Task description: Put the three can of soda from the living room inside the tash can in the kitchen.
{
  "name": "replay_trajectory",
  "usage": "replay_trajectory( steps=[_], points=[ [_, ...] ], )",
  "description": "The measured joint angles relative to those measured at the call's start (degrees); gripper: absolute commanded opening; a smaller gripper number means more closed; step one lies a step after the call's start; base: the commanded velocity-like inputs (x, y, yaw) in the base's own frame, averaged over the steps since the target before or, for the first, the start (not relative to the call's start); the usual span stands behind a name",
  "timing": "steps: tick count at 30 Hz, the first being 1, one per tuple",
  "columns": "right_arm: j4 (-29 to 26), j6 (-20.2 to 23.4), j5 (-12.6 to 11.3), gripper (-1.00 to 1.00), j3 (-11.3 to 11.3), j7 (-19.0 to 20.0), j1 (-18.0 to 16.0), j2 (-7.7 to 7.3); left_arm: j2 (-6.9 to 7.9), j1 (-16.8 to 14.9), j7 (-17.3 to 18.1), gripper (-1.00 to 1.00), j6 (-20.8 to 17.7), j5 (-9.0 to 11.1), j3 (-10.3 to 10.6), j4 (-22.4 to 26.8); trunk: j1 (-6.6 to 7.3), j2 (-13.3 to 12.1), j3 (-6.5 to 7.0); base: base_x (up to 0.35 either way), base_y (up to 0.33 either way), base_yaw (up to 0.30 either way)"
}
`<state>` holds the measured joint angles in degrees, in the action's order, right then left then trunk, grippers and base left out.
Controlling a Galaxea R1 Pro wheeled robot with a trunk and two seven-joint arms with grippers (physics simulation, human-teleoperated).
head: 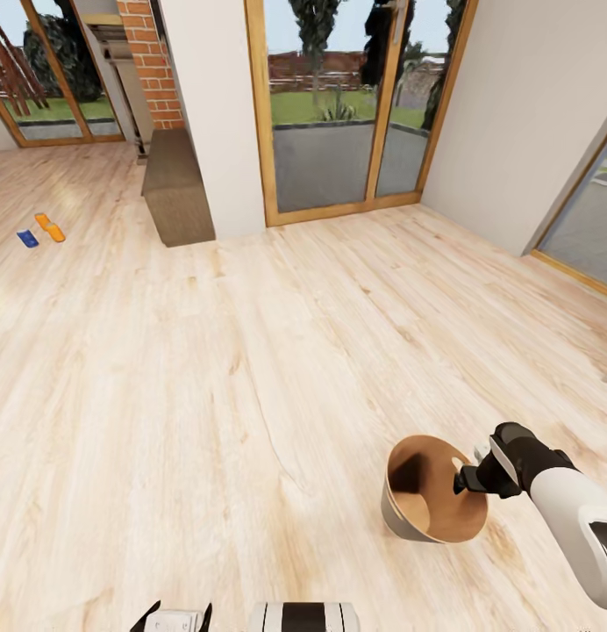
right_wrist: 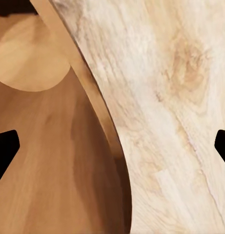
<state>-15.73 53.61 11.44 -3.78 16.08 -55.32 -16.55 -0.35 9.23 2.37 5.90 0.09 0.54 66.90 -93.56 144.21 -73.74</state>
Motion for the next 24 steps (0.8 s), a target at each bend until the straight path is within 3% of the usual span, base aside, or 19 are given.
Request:
replay_trajectory(
  steps=[5,19,24],
  points=[
    [-0.01,0.00,-0.01,1.00,0.00,0.00,0.22,0.08,0.00,0.00,0.00,1.00,-0.27,0.00,0.13,-0.08,-0.13,0.07,-1.11,0.000,0.000,0.000],
    [0.04,-0.42,0.02,1.00,0.02,0.00,0.44,0.06,0.00,0.00,0.00,1.00,0.27,0.00,0.06,0.06,-0.13,0.07,-1.11,0.000,0.000,0.000],
    [0.05,-0.77,0.10,1.00,-0.01,0.00,0.43,0.03,0.00,0.00,0.05,1.00,-0.13,0.00,0.10,-0.03,-0.25,0.14,-2.21,0.000,0.000,0.000]
  ],
)
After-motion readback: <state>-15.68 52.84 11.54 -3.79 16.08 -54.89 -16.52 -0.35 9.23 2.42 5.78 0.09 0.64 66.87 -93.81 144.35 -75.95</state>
